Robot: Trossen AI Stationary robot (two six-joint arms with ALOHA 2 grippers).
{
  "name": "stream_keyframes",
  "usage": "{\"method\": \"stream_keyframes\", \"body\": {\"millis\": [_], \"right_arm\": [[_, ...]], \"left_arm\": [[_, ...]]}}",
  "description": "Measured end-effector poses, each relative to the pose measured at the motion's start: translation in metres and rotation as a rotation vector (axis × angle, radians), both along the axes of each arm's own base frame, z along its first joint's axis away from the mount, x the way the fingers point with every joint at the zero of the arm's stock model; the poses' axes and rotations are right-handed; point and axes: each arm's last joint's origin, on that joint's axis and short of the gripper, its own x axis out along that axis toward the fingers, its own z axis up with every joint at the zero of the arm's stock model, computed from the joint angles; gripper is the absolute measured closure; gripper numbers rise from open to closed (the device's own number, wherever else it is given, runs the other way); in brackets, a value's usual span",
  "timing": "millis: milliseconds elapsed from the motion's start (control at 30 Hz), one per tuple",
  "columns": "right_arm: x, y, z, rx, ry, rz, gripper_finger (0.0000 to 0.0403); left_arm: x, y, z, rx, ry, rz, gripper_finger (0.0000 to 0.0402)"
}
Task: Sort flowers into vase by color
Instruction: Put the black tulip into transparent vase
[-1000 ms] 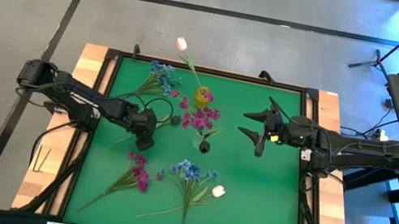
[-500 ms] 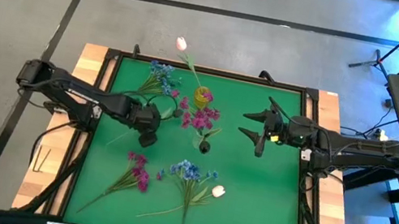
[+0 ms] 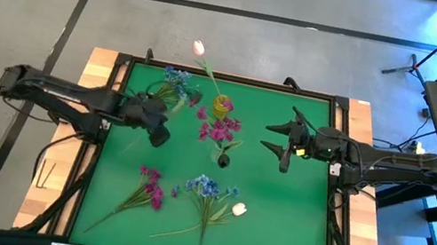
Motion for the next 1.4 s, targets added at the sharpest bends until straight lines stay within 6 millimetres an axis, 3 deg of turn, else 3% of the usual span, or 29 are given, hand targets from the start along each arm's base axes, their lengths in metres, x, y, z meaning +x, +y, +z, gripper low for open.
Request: {"method": "stream_keyframes", "body": {"millis": [300,500,933,1133,1400], "right_arm": [[0.000,0.000,0.000,0.003,0.000,0.007,0.0164],[0.000,0.000,0.000,0.003,0.001,0.007,0.0164],[0.000,0.000,0.000,0.000,0.000,0.008,0.0164],[0.000,0.000,0.001,-0.004,-0.009,0.009,0.0164],[0.000,0.000,0.001,0.001,-0.007,0.008,0.0164]], "left_arm": [[-0.018,-0.009,0.047,0.121,-0.363,-0.092,0.0401],[-0.027,-0.014,0.066,0.229,-0.486,-0.096,0.0401],[-0.017,-0.049,0.097,0.294,-0.784,-0.393,0.0401],[0.002,-0.068,0.095,0.413,-0.794,-0.441,0.0401],[0.027,-0.080,0.064,0.528,-0.892,-0.419,0.0401]]}}
